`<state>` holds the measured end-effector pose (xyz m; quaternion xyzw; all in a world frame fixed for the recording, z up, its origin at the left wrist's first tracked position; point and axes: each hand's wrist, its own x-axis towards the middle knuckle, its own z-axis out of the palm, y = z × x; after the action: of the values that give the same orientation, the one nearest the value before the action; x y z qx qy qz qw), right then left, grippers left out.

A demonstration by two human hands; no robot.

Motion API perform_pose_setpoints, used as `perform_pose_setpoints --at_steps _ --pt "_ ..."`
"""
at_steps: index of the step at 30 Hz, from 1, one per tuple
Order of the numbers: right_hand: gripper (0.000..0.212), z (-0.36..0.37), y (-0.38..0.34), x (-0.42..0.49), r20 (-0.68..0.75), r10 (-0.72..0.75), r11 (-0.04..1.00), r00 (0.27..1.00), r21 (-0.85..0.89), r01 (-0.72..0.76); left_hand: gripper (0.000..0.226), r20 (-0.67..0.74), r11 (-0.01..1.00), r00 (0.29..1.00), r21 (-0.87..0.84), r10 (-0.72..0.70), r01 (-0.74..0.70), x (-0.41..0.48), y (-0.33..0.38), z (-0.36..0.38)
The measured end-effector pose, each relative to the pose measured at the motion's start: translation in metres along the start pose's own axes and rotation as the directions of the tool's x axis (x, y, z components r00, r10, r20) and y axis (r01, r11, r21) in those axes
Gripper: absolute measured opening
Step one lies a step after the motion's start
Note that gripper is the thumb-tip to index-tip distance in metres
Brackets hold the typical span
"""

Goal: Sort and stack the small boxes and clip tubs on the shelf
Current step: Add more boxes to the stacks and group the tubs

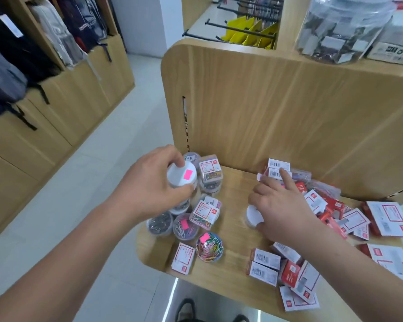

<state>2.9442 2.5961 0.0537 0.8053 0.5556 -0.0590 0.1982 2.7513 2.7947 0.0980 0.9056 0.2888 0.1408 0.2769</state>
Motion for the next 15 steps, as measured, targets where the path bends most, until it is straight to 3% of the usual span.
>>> perform_pose_setpoints --at_steps 6,10,15 --pt "0.036 -0.017 -0.009 0.015 0.091 -0.032 0.971 0.995 -0.232 0.053 0.035 -0.007 0.998 1.000 0.056 0.001 -0.001 -0.018 -0.021 0.019" --pt "0.018 -0.018 -0.022 0.019 0.085 -0.029 0.924 0.996 -0.378 0.059 0.034 -0.036 0.996 0.999 0.082 0.023 -0.020 -0.021 -0.022 0.023" --pt "0.021 -0.011 -0.020 0.014 0.060 -0.051 0.960 0.997 -0.272 0.065 0.037 -0.068 0.992 0.995 0.109 0.070 -0.062 -0.028 -0.023 0.035"
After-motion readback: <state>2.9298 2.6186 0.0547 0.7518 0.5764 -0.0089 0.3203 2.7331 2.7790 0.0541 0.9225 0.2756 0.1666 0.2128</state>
